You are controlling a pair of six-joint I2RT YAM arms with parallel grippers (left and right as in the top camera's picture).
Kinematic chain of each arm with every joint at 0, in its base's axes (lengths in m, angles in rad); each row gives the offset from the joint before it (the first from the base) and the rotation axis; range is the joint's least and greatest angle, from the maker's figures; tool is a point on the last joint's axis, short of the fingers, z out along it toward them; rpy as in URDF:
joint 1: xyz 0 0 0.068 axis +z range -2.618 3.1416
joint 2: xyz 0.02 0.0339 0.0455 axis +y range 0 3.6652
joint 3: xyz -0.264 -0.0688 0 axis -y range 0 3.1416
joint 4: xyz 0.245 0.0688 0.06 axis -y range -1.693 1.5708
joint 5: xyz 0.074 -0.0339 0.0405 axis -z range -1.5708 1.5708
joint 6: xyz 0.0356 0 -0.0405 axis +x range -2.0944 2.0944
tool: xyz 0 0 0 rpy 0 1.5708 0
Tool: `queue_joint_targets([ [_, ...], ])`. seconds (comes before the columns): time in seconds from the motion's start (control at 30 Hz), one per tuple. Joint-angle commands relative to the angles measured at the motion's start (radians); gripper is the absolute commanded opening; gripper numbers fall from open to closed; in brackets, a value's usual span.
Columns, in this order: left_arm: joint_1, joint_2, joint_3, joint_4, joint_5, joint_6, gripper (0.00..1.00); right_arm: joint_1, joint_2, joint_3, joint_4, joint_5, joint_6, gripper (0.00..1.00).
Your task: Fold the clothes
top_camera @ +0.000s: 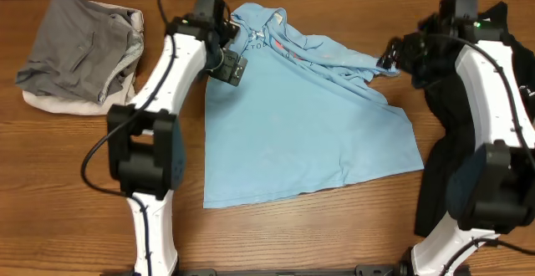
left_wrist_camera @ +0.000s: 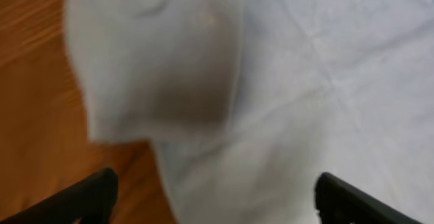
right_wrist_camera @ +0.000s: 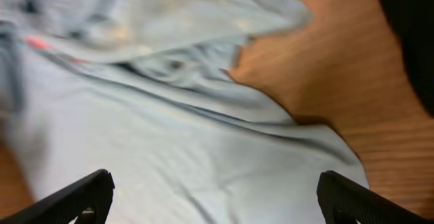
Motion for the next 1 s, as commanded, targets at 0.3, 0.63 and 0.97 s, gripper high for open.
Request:
queue_joint_targets([
  [0.3,-0.028,0.098,0.000,0.227,-0.146,0.076,0.52,0.023,-0.054,0.044,-0.061,-0.026,-0.021,1.00],
  [0.63,-0.028,0.105,-0.001,0.195,-0.084,0.073,0.50,0.023,-0.054,0.044,-0.063,-0.024,-0.026,1.00],
  [0.97,0.072,0.135,0.027,0.168,0.015,-0.170,0.54,0.023,-0.054,0.043,-0.062,-0.019,-0.052,1.00],
])
